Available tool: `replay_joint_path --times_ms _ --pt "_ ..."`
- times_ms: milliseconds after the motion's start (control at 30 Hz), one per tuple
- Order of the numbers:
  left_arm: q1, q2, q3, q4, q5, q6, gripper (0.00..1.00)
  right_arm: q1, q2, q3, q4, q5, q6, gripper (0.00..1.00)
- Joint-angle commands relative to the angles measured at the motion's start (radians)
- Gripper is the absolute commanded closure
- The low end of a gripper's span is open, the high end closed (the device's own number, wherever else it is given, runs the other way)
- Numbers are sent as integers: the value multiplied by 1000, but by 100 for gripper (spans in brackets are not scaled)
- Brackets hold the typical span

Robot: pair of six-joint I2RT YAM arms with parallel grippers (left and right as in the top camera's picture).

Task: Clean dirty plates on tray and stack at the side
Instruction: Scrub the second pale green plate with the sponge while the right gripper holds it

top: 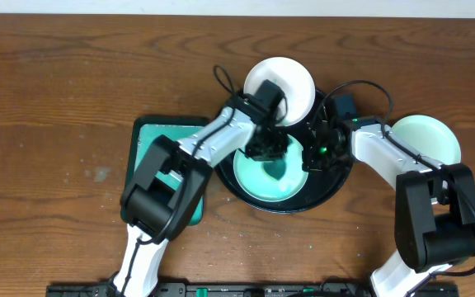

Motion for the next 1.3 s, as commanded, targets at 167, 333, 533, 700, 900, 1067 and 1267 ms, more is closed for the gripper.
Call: replay_joint_path --times_ms 167,333,533,700,900,1067,1267 --pt "-71 39 -13 -47 68 6 84 6 40 -15 -13 74 4 99" --pt "-43 38 -12 -162 -79 -84 93 6 40 -15 -17 74 4 99" --pt "13 38 0 -314 -358 -117 93 6 40 -15 -18 74 3 99" --pt "51 36 70 -415 -539 -114 93 6 40 -15 -17 75 -2 99" --pt "60 37 114 -408 -683 24 92 6 40 -15 -13 75 -3 99" --pt "49 45 90 -328 -505 34 92 6 40 -15 -13 75 -11 99" --pt "19 117 61 -180 -53 34 92 6 40 -15 -14 75 -11 99"
